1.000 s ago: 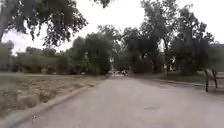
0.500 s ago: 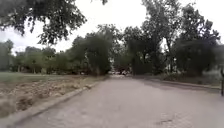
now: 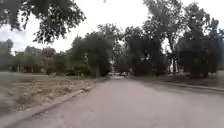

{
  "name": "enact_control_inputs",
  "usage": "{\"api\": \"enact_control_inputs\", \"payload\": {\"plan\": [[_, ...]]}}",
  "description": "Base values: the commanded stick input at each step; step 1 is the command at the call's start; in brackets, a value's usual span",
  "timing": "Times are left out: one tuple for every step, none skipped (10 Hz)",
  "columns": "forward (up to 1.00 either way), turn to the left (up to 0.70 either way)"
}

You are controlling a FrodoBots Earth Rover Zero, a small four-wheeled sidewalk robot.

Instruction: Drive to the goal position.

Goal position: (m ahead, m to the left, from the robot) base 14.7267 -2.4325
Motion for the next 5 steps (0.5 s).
{"api": "enact_control_inputs", "payload": {"plan": [[1.00,0.01],[1.00,0.01],[1.00,0.01],[1.00,0.01],[1.00,0.01]]}}
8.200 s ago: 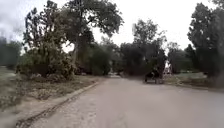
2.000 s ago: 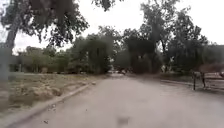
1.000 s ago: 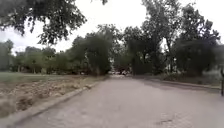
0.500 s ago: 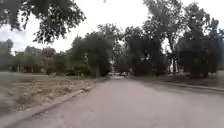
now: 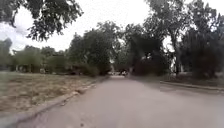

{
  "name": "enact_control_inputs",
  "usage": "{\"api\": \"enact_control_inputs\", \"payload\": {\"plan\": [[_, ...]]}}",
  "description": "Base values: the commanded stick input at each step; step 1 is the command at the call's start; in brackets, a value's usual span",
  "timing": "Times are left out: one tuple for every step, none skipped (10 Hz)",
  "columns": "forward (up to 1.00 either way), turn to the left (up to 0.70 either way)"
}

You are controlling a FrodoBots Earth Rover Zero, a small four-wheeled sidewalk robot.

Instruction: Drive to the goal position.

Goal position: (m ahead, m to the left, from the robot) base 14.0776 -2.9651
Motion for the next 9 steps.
{"api": "enact_control_inputs", "payload": {"plan": [[1.00,0.01],[1.00,0.01],[1.00,0.01],[1.00,0.01],[1.00,0.01],[1.00,0.01],[1.00,0.01],[1.00,0.01],[1.00,0.01]]}}
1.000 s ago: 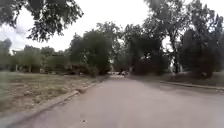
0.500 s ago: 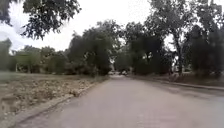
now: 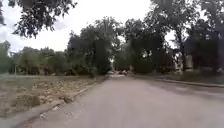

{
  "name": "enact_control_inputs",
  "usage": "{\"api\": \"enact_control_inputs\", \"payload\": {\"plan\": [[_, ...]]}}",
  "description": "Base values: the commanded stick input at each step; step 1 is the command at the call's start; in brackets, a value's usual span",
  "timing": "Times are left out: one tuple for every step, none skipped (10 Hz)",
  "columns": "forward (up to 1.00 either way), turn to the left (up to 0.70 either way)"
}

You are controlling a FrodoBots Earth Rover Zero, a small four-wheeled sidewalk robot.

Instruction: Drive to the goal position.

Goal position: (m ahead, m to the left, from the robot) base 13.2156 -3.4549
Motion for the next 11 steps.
{"api": "enact_control_inputs", "payload": {"plan": [[1.00,0.01],[1.00,0.01],[1.00,0.01],[1.00,0.01],[1.00,0.01],[1.00,0.01],[1.00,0.01],[1.00,0.01],[1.00,0.01],[1.00,0.01],[1.00,0.01]]}}
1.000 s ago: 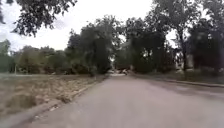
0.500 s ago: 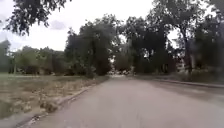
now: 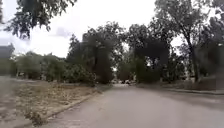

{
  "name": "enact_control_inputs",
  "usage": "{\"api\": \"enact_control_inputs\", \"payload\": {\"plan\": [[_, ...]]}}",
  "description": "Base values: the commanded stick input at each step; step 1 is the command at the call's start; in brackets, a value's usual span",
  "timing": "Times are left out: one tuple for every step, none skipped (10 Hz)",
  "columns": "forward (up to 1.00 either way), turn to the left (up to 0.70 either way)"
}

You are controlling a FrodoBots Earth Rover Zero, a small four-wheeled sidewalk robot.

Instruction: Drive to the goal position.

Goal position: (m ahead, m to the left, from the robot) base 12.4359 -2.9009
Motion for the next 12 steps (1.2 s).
{"api": "enact_control_inputs", "payload": {"plan": [[1.00,0.01],[1.00,0.01],[1.00,0.01],[1.00,0.01],[1.00,0.01],[1.00,0.01],[1.00,0.01],[1.00,0.01],[1.00,0.01],[1.00,-0.15],[1.00,-0.20],[1.00,-0.23]]}}
